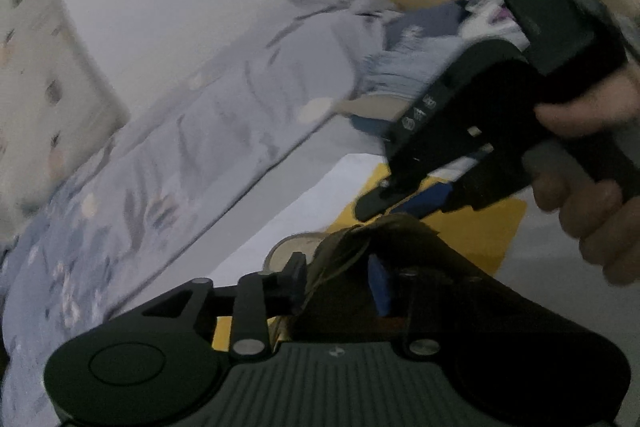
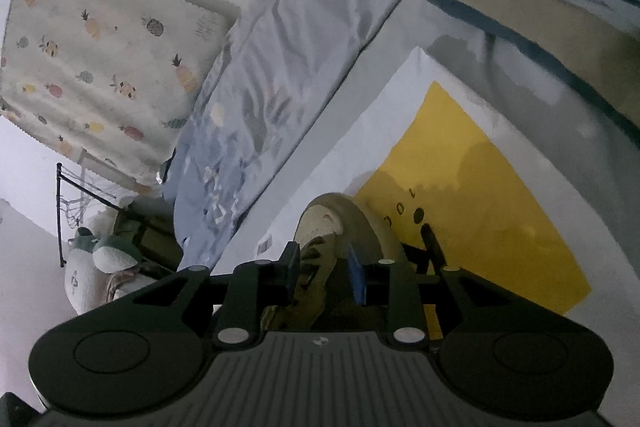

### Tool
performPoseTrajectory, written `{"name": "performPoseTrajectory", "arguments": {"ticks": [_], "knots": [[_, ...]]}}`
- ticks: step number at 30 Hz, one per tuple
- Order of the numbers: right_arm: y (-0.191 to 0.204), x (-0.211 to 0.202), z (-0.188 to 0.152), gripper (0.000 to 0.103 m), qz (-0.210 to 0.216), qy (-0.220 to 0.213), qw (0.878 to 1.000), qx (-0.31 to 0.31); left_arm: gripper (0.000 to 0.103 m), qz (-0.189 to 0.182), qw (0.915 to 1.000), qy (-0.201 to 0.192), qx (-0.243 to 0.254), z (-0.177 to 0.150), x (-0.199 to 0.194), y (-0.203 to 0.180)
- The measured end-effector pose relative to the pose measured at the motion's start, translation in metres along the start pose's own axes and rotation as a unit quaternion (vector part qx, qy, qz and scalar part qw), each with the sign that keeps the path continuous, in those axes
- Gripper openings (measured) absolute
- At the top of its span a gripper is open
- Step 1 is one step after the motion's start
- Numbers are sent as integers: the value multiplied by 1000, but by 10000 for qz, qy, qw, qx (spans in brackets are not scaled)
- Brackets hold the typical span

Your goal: Lace up shoes with both hands

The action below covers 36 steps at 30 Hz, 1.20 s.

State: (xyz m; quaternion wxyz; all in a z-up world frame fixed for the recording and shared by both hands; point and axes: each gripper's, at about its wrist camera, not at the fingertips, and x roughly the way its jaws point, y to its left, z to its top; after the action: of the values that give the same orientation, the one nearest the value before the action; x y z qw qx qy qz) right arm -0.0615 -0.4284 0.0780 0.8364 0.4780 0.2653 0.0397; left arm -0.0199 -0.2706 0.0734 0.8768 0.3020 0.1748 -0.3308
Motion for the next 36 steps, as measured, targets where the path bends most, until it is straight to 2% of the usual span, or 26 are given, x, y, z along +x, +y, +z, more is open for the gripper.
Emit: {"name": "performPoseTrajectory", "arguments": {"ticks": [4,8,10,15,16,19,31,36], "knots": [[6,0,-1,23,-41,41,10000,-26,36,249,9951,53,-956,-11,-16,12],[6,1,-3,16,-50,39,10000,-23,35,471,9813,179,-1858,-22,-26,20],[6,1,-3,14,-57,25,10000,-53,35,433,9765,294,-2089,-26,-25,20],[8,0,-5,12,-88,-4,9998,-193,34,455,9673,245,-2484,-26,-24,23],[8,0,-6,9,-86,-12,9997,-220,28,467,9653,219,-2558,-26,-24,25],[10,1,-7,9,-105,-35,9995,-303,9,514,9584,231,-2798,-25,-19,28],[19,1,-12,5,-231,-187,9974,-663,8,524,9366,49,-3465,-35,-23,33],[28,-3,-16,3,-407,-324,9940,-963,8,490,9295,-49,-3656,-39,-24,36]]}}
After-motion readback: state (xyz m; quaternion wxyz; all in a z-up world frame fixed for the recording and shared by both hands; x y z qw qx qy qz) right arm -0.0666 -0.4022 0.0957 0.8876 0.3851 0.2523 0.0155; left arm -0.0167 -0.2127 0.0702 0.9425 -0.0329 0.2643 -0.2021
